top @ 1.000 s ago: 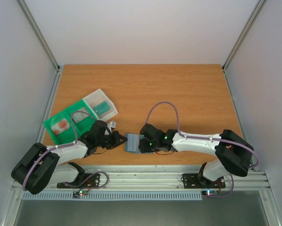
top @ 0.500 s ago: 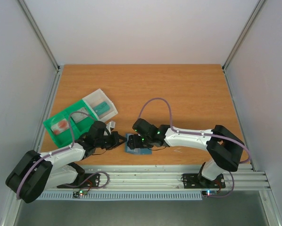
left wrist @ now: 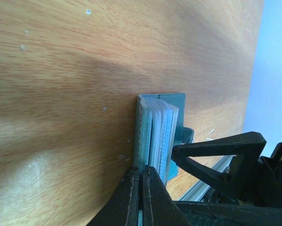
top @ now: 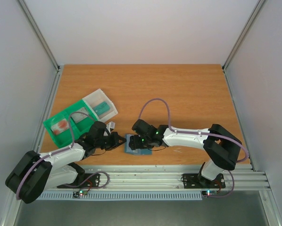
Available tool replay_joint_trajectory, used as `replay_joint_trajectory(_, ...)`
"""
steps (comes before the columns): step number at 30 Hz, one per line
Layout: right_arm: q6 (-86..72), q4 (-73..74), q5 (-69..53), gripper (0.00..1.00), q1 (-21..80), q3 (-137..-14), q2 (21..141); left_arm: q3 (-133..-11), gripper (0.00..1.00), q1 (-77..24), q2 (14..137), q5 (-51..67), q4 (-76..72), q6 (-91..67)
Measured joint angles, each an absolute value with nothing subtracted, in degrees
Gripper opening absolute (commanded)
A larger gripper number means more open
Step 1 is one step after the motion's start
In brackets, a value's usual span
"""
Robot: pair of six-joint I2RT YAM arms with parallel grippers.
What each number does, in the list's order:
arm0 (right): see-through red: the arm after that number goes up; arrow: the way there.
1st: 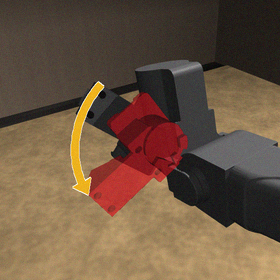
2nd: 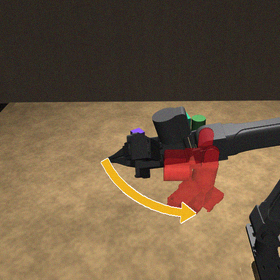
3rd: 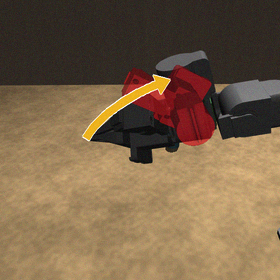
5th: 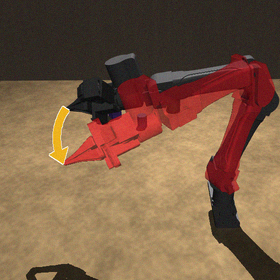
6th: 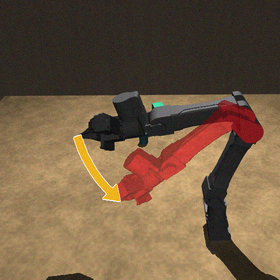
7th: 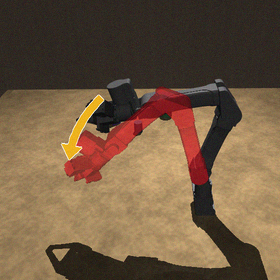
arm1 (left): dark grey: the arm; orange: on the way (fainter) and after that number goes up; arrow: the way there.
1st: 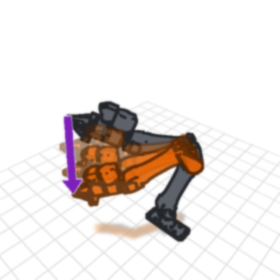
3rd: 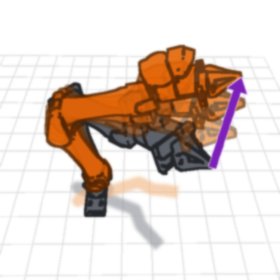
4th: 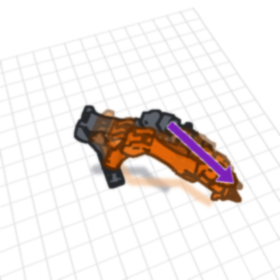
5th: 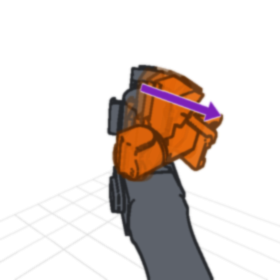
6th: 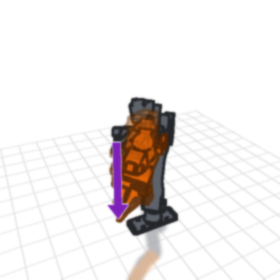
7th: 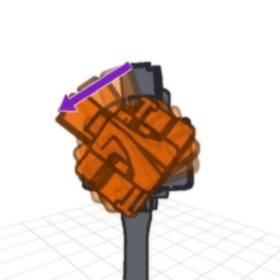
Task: Take the credit cards out of the card holder
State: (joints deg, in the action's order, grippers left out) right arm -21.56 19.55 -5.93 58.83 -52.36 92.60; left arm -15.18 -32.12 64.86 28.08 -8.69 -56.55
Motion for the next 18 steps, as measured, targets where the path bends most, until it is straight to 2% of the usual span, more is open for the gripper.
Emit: replay_joint_trajectory(18, -21.9, 17.0, -7.0, 0.76, 58.8, -52.2, 94.2, -15.2, 0.01, -32.2, 64.1, 28.0, -7.0, -56.6)
